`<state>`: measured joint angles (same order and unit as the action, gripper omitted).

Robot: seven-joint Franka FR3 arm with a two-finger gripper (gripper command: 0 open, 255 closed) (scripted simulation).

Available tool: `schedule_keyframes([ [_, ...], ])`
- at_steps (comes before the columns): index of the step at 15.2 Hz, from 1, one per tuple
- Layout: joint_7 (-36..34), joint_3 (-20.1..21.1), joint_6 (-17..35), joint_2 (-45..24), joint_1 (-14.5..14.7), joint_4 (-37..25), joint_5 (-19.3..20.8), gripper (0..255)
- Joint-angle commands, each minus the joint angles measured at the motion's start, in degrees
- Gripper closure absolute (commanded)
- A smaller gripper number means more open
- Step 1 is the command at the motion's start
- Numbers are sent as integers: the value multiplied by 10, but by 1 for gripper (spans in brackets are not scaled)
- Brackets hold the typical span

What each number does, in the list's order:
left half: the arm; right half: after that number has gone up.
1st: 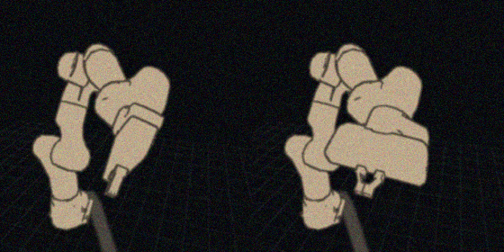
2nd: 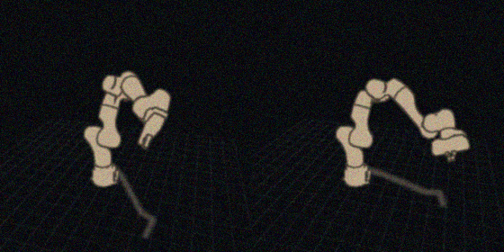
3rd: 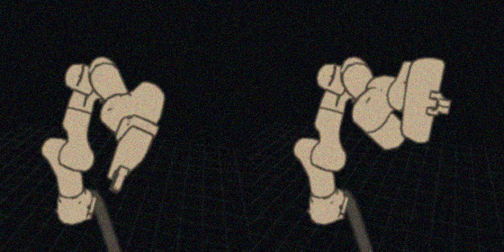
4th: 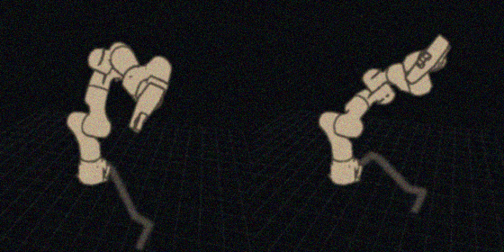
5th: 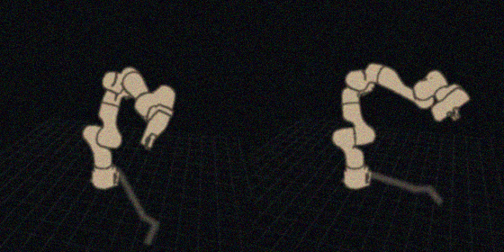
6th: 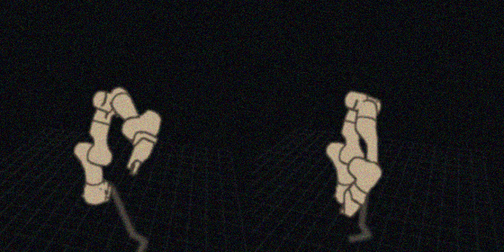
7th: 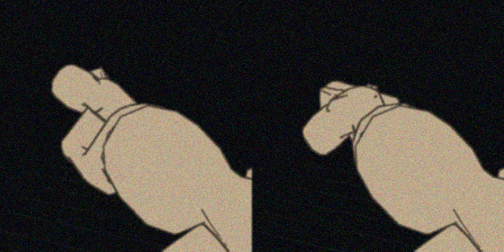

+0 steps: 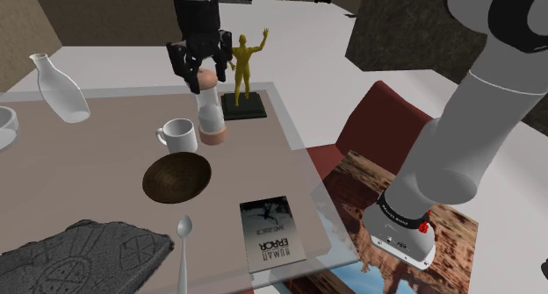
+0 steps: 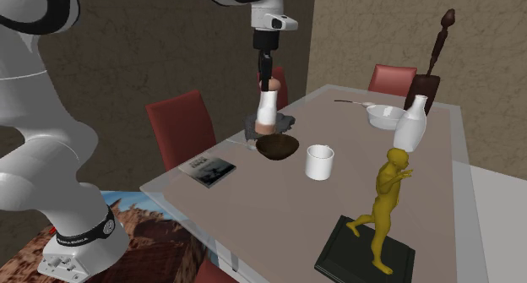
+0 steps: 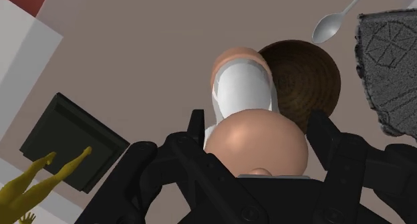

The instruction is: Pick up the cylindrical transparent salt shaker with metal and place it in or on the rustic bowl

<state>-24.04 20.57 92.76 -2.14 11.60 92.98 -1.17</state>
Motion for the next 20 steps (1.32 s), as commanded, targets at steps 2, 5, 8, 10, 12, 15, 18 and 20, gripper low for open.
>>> schedule_keyframes([
  [2, -42, 17, -33, -68, 24, -98, 25, 255],
  [5, -80, 29, -77, -146, 59, -215, 55, 255],
  [8, -106, 33, -129, -226, 102, -343, 87, 255],
  [10, -105, 32, -107, -215, 96, -310, 82, 255],
  [12, -104, 32, -86, -206, 91, -281, 78, 255],
  [15, -103, 32, -57, -195, 84, -241, 74, 255],
  [18, -102, 32, -29, -187, 79, -205, 71, 255],
  [20, -101, 32, -12, -183, 77, -184, 70, 255],
])
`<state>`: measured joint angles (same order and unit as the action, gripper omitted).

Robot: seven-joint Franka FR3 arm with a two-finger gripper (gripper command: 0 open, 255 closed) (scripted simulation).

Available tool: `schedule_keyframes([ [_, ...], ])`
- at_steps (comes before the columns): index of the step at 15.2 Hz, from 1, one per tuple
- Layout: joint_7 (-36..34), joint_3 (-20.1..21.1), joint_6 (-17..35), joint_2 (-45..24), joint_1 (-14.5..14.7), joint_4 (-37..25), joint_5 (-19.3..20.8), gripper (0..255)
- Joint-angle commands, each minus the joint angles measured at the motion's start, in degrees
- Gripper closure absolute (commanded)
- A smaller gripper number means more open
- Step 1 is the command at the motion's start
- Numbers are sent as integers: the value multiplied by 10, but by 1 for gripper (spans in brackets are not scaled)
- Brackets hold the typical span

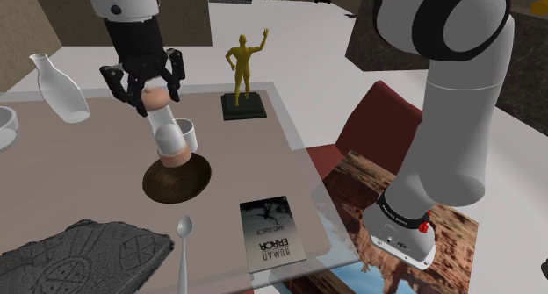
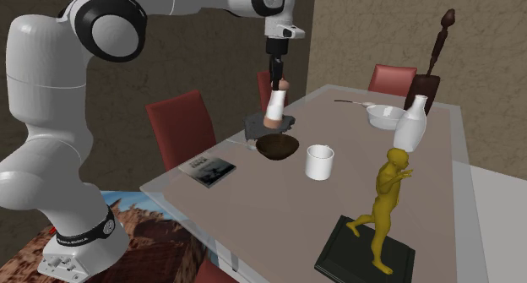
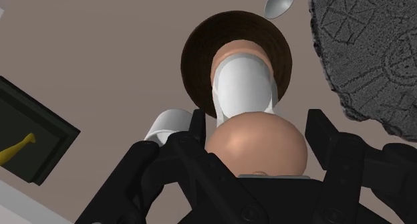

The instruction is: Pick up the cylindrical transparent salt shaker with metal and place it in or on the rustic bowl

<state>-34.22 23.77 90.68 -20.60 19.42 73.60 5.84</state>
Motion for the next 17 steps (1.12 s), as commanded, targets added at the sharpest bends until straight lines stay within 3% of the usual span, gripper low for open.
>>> schedule_keyframes([
  [1, 1, 0, 18, 3, -3, 20, -1, 255],
  [14, 2, -3, 124, 9, -12, 132, -2, 255],
  [17, 2, -3, 124, 9, -12, 132, -2, 255],
])
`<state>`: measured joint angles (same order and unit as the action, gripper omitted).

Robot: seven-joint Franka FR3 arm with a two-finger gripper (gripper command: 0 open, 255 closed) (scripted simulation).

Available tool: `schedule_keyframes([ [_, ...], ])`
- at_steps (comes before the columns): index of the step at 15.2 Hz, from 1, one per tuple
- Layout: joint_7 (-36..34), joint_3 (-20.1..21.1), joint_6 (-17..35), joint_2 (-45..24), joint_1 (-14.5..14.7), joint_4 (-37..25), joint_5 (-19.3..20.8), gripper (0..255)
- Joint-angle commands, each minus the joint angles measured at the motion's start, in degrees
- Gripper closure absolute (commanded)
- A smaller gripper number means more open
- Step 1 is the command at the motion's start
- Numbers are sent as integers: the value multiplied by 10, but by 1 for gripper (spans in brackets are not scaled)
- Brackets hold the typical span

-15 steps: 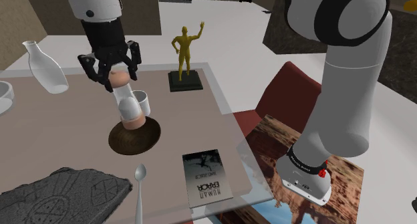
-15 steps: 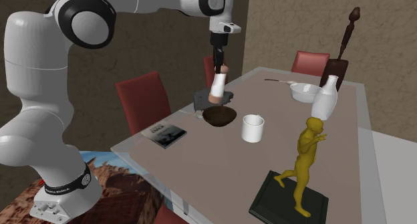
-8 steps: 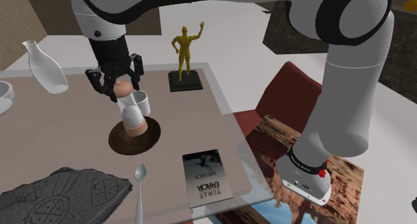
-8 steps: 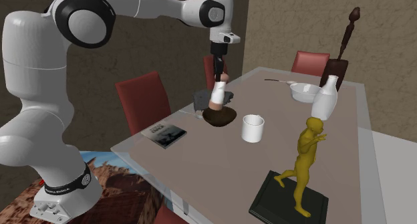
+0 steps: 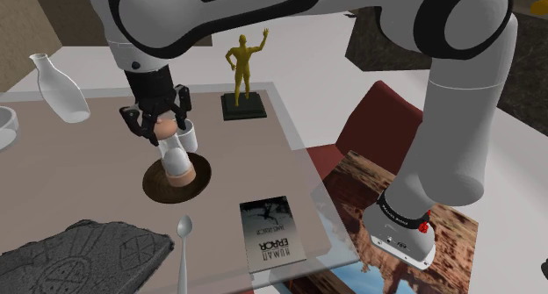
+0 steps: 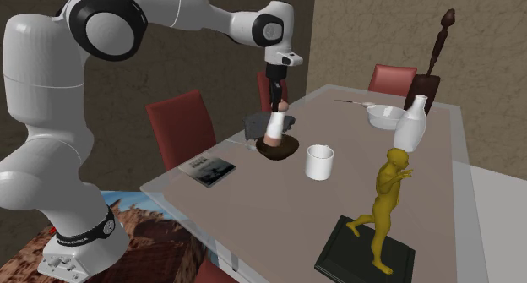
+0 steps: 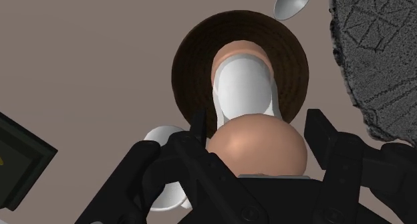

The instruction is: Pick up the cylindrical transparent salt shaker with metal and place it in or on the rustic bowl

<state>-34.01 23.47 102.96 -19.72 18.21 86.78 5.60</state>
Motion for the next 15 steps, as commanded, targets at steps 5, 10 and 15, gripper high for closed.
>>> schedule_keyframes([
  [5, 0, 0, 1, 0, 0, 1, 0, 255],
  [10, 0, 0, 1, 0, 0, 1, 0, 0],
  [15, 1, 1, -74, -5, 6, -79, 1, 0],
])
